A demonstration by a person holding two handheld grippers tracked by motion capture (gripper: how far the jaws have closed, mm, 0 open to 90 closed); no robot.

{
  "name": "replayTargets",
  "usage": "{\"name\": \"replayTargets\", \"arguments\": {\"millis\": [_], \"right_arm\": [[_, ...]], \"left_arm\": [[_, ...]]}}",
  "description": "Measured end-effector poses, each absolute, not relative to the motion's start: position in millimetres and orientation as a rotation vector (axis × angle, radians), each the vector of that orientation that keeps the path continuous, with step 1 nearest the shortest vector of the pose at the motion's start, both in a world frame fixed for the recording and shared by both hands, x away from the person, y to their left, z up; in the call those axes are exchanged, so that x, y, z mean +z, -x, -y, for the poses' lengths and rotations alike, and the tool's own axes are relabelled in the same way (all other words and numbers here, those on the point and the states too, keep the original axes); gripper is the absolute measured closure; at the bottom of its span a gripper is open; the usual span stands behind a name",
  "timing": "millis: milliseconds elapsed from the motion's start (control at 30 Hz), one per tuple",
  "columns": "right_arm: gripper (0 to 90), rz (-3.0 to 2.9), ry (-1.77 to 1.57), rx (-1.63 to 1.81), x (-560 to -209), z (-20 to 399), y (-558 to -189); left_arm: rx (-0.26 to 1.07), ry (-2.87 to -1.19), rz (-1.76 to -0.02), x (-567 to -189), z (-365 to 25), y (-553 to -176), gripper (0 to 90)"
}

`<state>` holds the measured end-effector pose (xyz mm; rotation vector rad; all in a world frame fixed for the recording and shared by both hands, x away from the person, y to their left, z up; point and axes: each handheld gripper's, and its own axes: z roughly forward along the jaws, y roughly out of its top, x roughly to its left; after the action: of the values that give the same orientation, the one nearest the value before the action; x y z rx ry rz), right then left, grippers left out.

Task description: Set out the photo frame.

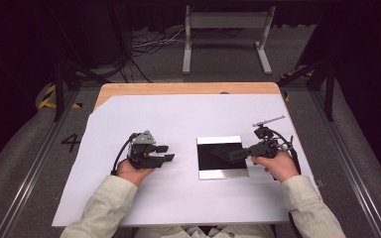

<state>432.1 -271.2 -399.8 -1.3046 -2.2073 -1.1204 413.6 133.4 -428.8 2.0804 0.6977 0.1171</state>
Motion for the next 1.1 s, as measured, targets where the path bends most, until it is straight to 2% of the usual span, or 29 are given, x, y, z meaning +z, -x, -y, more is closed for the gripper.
{"name": "replayTargets", "arguments": {"millis": [767, 1100], "right_arm": [[57.8, 2.270, 1.269, -1.082, -390, 273, -425], [67.2, 2.322, 1.174, -1.047, -382, 276, -413]], "left_arm": [[0.127, -2.090, -0.691, -429, -133, -413, 54.2], [0.126, -2.093, -0.688, -430, -131, -413, 54.1]]}}
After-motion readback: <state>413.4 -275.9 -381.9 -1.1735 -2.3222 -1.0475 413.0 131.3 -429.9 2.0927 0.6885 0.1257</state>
